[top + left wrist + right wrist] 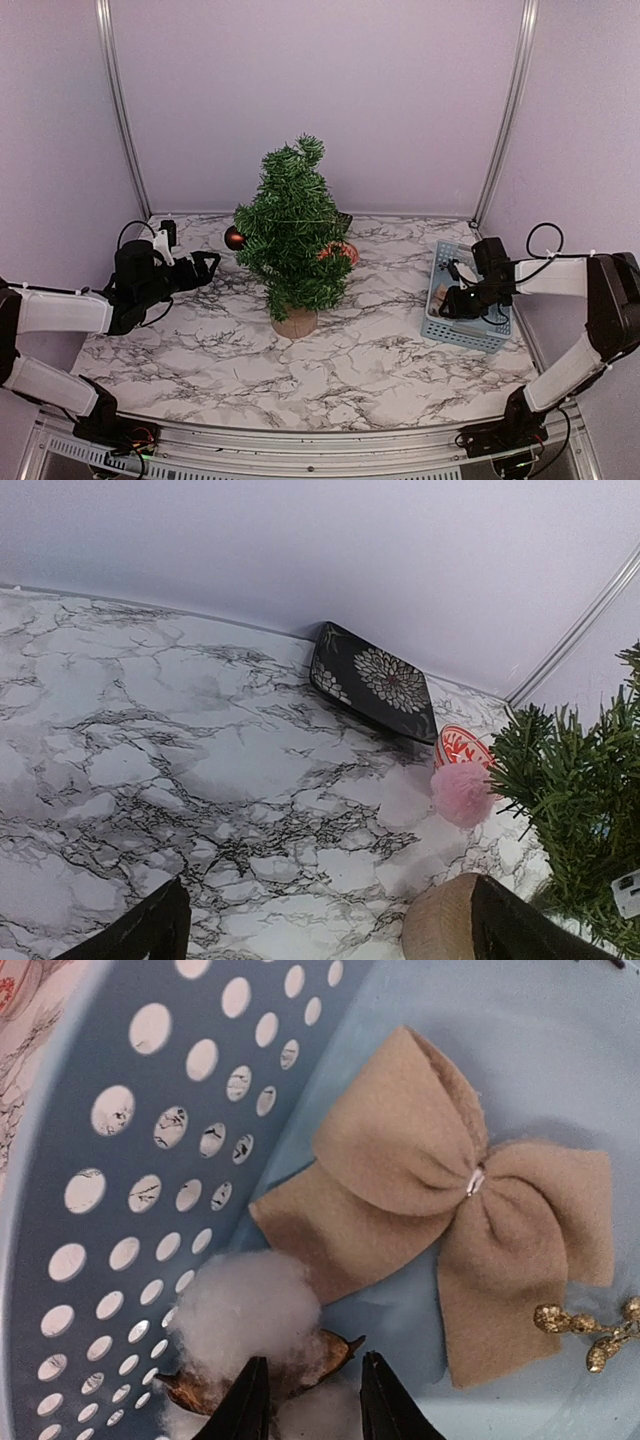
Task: Decorate the small christmas tree
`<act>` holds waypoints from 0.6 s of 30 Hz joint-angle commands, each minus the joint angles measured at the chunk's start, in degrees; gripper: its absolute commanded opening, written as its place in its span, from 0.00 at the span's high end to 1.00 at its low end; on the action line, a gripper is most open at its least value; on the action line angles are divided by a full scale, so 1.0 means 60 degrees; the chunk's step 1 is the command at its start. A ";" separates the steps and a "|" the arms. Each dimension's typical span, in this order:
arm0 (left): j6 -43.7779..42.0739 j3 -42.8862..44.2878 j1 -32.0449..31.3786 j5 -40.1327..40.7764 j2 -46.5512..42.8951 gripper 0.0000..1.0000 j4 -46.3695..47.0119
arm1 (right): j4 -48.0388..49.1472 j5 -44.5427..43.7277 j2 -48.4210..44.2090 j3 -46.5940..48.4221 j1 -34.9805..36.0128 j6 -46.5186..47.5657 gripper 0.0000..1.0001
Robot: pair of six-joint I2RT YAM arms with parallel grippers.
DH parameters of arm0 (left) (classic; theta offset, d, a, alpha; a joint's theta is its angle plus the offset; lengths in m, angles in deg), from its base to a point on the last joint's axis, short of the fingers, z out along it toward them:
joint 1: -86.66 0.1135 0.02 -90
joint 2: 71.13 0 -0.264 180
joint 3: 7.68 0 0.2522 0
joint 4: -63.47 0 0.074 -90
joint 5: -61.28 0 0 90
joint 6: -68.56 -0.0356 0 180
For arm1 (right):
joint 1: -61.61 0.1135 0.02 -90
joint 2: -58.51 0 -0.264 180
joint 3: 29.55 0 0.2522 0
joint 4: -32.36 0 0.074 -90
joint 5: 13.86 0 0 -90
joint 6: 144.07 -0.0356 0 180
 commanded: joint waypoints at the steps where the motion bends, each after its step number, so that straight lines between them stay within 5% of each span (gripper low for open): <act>1: 0.0069 0.0317 0.0023 -0.0035 0.0052 0.01 -0.0087 | -0.0090 -0.0159 0.0290 0.0184 0.0095 -0.0010 0.71; 9: 0.0078 0.0392 0.0021 -0.0103 0.0126 0.01 -0.0087 | -0.0079 -0.0189 -0.0252 0.0323 0.0107 0.0015 1.00; 18: 0.0068 0.0399 0.0022 -0.0154 0.0050 0.01 -0.0087 | -0.0001 0.0329 -0.2731 0.0806 0.0226 0.0286 1.00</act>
